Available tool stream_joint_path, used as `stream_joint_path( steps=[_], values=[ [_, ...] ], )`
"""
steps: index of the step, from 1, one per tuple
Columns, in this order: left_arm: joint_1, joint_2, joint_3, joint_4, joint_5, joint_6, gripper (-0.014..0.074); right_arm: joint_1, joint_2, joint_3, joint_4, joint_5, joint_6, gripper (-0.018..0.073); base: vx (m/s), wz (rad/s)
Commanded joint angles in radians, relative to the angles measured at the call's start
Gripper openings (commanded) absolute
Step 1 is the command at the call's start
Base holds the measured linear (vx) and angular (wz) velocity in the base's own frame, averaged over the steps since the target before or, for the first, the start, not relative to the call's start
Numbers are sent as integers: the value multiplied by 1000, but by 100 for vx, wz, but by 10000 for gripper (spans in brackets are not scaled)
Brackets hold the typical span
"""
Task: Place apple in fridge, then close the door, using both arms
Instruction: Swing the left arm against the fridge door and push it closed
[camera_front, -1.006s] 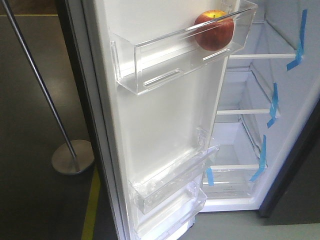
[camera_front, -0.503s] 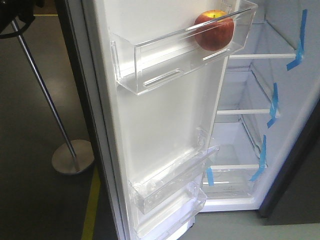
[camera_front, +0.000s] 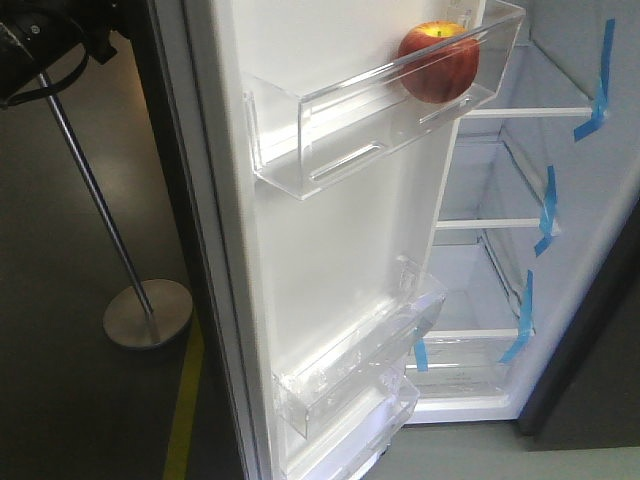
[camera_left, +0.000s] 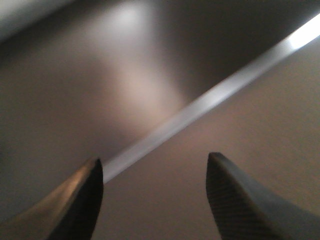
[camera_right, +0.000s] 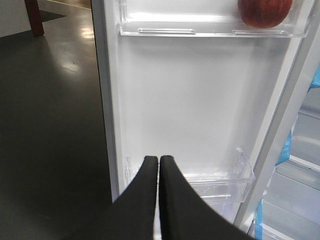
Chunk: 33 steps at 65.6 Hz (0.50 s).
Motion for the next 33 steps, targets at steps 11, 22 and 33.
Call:
stream_joint_path(
  steps=[11,22,33],
  values=[
    [-127,-38,-34,63,-178,-29,443,-3,15,-21,30,-60,-3,-3,0,0],
    [-255,-38,-34,106,-179,-27,443,-3,15,-21,30,-60,-3,-3,0,0],
    [-315,-40,-34,182,-189,-24,437,-3,15,-21,29,-62,-3,-3,0,0]
  ],
)
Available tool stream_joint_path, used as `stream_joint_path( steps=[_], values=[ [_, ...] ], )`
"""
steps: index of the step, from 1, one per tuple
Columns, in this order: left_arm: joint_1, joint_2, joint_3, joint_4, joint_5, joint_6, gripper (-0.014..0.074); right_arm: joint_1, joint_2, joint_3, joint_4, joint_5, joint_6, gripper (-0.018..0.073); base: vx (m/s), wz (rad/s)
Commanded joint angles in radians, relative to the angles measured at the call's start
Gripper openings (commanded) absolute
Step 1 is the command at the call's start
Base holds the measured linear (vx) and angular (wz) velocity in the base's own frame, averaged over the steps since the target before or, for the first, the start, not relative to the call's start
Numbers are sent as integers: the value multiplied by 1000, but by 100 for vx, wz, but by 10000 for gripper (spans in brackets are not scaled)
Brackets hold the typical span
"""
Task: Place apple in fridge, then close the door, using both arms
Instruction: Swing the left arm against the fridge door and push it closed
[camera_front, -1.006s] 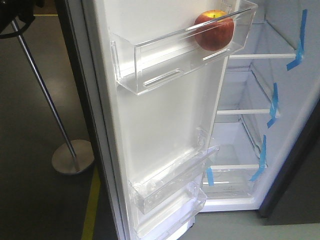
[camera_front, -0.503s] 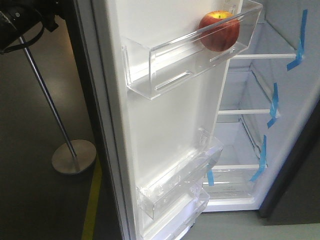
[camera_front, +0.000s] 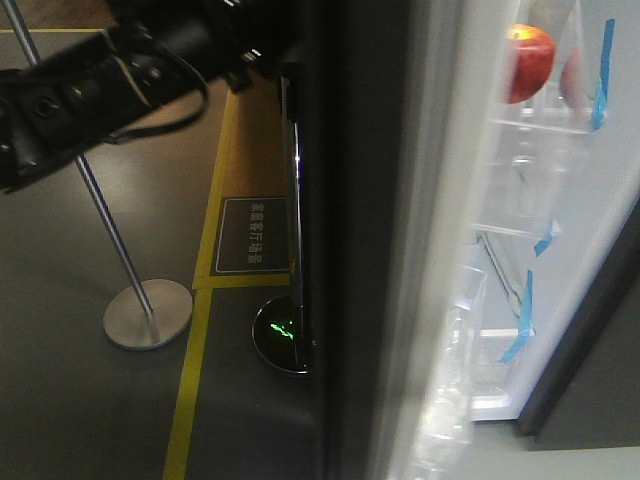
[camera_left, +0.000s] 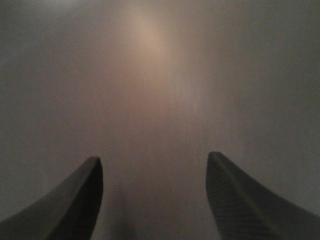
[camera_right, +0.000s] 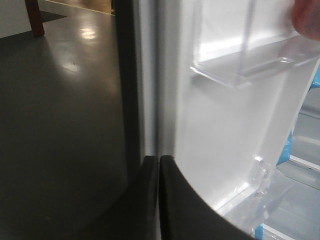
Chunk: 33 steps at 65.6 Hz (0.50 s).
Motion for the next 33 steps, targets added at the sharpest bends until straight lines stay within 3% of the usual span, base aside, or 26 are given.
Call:
stream_joint_path(
  steps=[1,19,26,33],
  values=[
    [-31,-41,-33,26,-66,6,435,-3,15,-21,28,-63,-3,-3,0,0],
    [19,-42,-33,293,-80,8,314,-3,27,-23,25,-148,-1,36,0,0],
    [45,-42,-33,385,-80,7,237,-3,61,-25,22,-205,-10,120,0,0],
    [68,-42,-33,429,-92,2,140,-3,127,-26,9,-289,-12,266,0,0]
  ],
)
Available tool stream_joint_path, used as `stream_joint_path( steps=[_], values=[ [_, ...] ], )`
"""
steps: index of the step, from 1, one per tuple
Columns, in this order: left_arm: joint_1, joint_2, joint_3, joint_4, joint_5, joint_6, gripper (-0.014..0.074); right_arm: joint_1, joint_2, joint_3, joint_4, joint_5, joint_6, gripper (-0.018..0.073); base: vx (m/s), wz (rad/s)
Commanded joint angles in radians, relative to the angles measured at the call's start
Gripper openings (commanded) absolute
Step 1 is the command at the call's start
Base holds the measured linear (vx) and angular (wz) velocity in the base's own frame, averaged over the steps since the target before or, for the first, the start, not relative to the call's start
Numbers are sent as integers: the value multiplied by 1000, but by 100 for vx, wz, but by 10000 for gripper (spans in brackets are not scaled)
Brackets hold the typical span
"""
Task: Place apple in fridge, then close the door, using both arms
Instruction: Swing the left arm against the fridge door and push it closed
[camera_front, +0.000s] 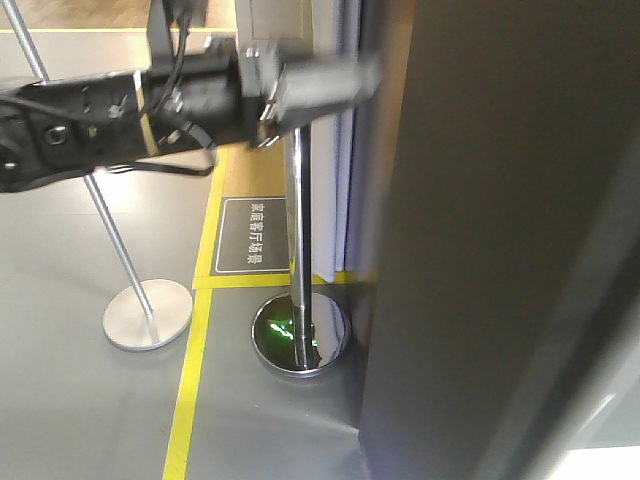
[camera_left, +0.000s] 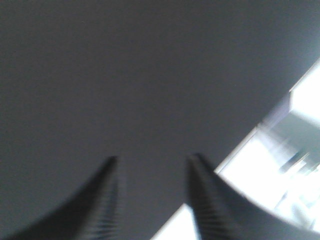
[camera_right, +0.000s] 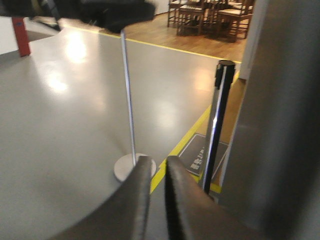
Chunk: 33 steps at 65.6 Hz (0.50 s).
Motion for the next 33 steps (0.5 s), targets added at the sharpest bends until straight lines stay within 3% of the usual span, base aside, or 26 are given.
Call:
stream_joint_path(
  steps=[1,8,15,33],
  values=[
    [21,-42,-33,-8,-36,-3,127,-3,78,-26,5,-169,-10,292,0,0],
    [42,-43,-33,-5,-47,-3,43,-3,166,-26,-32,-316,-9,476,0,0],
    [70,-43,-33,4,-53,-2,-9,-3,270,-42,-64,-459,-6,575,0,0],
    [162,-43,-33,107,-54,-6,-8,-15,607,-305,-115,-622,-6,559,0,0]
  ],
)
